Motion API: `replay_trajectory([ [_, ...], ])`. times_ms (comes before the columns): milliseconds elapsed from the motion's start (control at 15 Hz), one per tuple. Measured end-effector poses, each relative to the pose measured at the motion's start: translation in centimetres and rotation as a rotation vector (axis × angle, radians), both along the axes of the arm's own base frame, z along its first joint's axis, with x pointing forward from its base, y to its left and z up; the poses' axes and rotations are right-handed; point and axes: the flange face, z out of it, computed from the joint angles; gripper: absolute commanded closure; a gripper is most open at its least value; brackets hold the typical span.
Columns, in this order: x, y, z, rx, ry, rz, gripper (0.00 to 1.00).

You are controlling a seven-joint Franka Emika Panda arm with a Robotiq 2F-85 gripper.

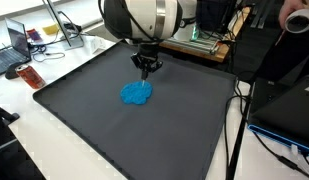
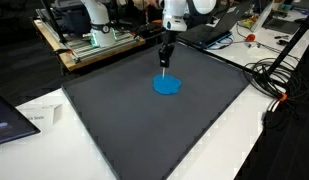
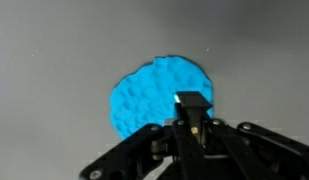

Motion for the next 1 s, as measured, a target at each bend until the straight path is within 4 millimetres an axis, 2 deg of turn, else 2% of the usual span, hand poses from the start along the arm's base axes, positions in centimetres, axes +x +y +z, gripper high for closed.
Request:
replay_trajectory([
  [667,0.5,0.8,0.2,-0.029,0.020,-0.004,0.97],
  [867,0.1,1.8,1.3,-0.047,0.004,0.007,0.97],
  [1000,-0.5,3.1,3.0,-0.064,-0.013,0.021,0.97],
])
